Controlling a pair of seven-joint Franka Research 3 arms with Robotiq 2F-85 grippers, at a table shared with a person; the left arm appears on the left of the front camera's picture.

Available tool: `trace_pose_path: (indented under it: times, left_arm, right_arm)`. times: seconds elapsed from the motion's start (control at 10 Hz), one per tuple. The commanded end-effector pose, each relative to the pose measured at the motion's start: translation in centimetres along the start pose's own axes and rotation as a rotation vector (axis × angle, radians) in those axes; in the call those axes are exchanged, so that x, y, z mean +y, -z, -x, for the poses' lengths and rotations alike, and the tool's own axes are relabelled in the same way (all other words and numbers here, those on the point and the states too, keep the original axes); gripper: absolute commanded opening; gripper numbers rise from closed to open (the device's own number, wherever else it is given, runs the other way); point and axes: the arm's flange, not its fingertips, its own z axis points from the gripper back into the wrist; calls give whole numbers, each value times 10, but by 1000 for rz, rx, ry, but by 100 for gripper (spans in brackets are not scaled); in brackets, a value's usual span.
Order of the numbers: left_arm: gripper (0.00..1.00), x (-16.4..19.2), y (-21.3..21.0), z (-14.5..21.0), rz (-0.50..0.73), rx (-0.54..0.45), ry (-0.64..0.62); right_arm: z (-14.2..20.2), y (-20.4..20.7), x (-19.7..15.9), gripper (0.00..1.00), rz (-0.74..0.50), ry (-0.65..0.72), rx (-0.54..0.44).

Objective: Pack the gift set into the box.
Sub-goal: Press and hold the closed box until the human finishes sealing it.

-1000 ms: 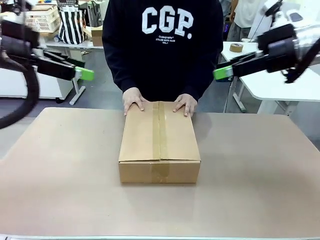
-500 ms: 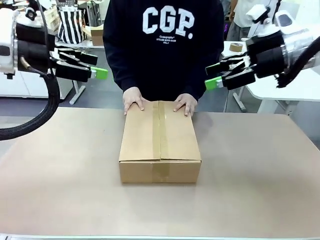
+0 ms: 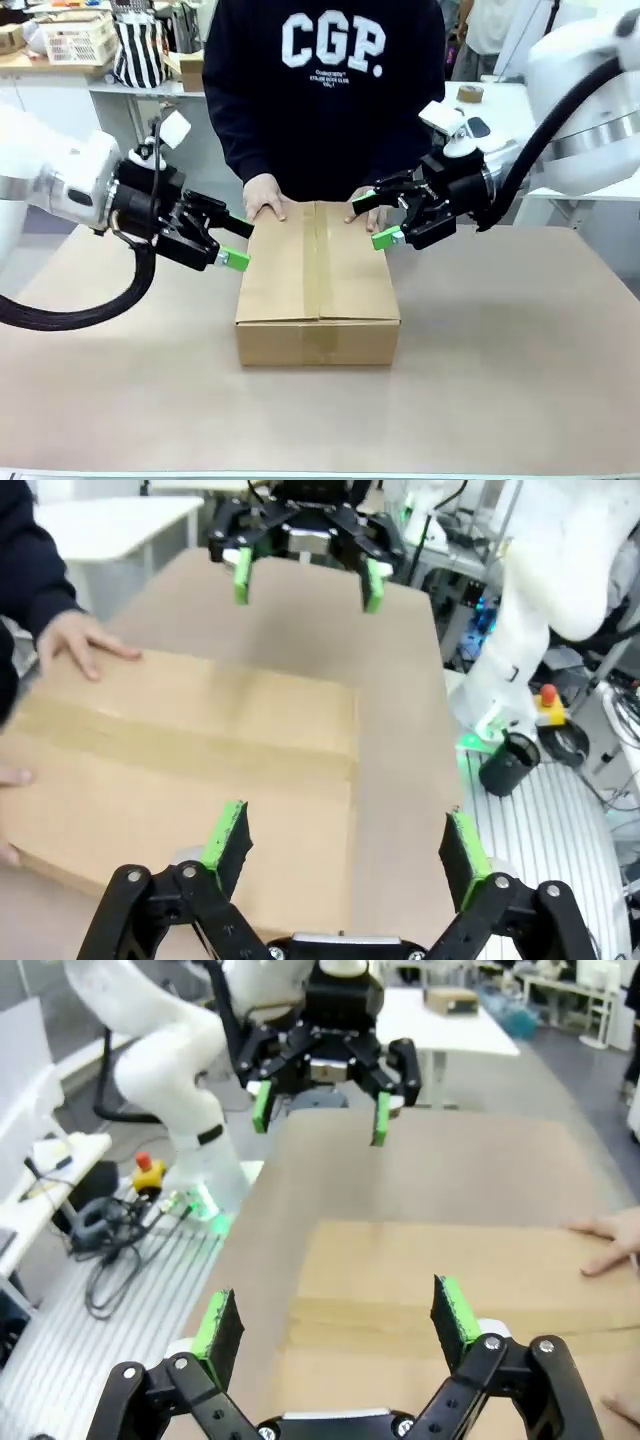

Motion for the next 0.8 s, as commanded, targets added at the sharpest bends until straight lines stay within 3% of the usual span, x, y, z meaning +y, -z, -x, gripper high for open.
trace_pose_path:
  times: [0.0,0.2,0.3,0.4,0.5,0.7]
  left_arm:
    - [100,34,19,22,-1,-58,3]
    - [100,47,67,56,-105,-85,86]
    - [100,56,75,60,-245,-182,148]
    - [100,37,40,53,-38,-39,10]
    - [100,37,40,53,-38,-39,10]
    - [100,46,56,62,-103,-68,36]
  right_arm:
    - [25,1,-29,100,28,-27,-68]
    - [62,23,-37,100,30,49,-20]
    - [74,26,-36,100,51,74,-22]
    - [79,23,-33,100,114,91,-20]
    - [76,16,-34,100,7,68,-16]
    - [74,15,-31,100,113,108,-31]
